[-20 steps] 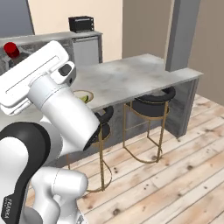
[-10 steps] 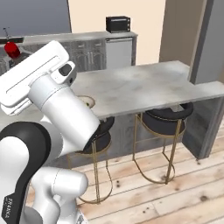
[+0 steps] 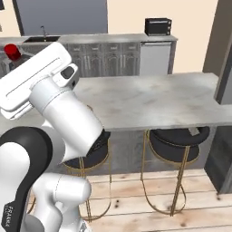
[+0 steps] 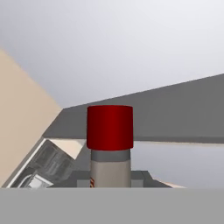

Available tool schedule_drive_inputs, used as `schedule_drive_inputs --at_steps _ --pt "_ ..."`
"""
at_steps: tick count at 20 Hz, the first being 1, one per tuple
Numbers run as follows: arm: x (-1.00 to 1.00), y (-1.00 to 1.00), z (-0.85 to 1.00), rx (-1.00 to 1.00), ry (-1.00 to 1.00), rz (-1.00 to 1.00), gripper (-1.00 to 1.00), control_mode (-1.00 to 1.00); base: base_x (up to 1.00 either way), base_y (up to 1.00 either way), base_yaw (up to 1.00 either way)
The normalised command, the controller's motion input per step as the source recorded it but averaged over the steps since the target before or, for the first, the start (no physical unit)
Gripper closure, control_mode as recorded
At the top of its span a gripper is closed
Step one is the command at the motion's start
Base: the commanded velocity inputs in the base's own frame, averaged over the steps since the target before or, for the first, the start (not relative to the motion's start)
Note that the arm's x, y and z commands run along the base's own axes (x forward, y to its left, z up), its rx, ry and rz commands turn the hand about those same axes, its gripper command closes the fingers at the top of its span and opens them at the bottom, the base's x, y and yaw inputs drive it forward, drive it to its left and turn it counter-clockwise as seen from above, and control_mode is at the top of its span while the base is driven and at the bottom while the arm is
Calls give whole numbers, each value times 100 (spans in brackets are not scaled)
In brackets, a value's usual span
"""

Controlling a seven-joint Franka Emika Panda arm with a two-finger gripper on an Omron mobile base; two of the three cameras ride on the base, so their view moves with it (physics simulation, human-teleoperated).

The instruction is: There is a bowl on the dining counter. Grab a lemon wedge from the fridge and place it in the bowl. Then get the liquor bottle and glass cup from the cabinet and place them next to the bowl.

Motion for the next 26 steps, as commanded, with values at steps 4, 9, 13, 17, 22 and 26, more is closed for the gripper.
schedule_drive_inputs --at_steps 4,9,13,17,22,26 --pt "0 0 0 0 0 0 100 100 88 -47 39" --pt "0 0 0 0 0 0 100 100 90 -31 36" --pt "2 1 -10 -2 3 1 100 -100 44 -4 17" --pt "31 -6 -62 -6 9 7 100 -100 0 0 0" --pt "41 -19 -79 -12 20 14 100 -100 0 0 0" --pt "51 -15 -53 -14 15 13 100 -100 0 0 0"
